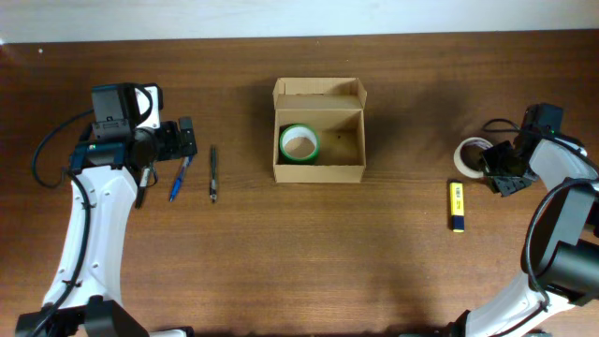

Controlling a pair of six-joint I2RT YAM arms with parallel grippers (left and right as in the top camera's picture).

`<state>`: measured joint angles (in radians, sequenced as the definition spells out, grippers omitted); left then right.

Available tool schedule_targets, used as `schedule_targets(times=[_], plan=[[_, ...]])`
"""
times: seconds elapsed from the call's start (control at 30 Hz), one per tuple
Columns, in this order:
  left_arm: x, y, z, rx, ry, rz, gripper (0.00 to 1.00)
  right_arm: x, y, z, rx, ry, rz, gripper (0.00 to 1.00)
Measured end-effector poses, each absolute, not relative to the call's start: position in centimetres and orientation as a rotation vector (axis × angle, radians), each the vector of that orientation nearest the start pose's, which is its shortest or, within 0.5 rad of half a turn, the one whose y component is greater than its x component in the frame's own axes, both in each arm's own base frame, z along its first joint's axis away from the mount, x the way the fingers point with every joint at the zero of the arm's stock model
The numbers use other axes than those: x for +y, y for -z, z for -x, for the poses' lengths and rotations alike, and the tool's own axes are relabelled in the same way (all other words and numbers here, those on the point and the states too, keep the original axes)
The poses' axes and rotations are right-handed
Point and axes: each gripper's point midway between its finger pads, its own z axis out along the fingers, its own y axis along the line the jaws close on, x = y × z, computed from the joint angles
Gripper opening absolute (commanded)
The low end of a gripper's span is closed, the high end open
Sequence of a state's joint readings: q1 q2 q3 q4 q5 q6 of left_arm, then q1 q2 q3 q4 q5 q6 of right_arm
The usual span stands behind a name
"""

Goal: Pack container
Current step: 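Carry white tape with right gripper into the box and release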

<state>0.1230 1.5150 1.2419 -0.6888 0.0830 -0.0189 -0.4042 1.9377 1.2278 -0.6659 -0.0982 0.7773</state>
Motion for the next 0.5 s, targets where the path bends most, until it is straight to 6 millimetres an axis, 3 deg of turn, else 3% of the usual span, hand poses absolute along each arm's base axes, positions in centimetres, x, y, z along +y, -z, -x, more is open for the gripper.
schedule_targets(times=[0.07,0.23,0.37,0.43,0.5], plan=[[3.5,-16.8,-39.6,2.525,0.063,0.146,0.99,-13.6,-0.4,-35.9,2.476,-0.183,-1.651,0.04],[3.5,-16.8,-39.7,2.524,0.063,0.146,0.99,-13.5,-0.4,-35.7,2.493,-0.184,-1.648,0.04],[3.5,-16.8,-39.6,2.525,0.063,0.146,0.99,-12.3,-1.2,-36.8,2.561,-0.307,-1.502,0.04],[3.5,-16.8,-39.6,2.525,0.063,0.146,1.0,-11.5,-2.8,-38.4,2.6,-0.383,-1.352,0.04],[3.5,-16.8,-39.6,2.525,0.063,0.146,1.0,-10.5,-5.6,-40.5,2.618,-0.451,-1.16,0.04]])
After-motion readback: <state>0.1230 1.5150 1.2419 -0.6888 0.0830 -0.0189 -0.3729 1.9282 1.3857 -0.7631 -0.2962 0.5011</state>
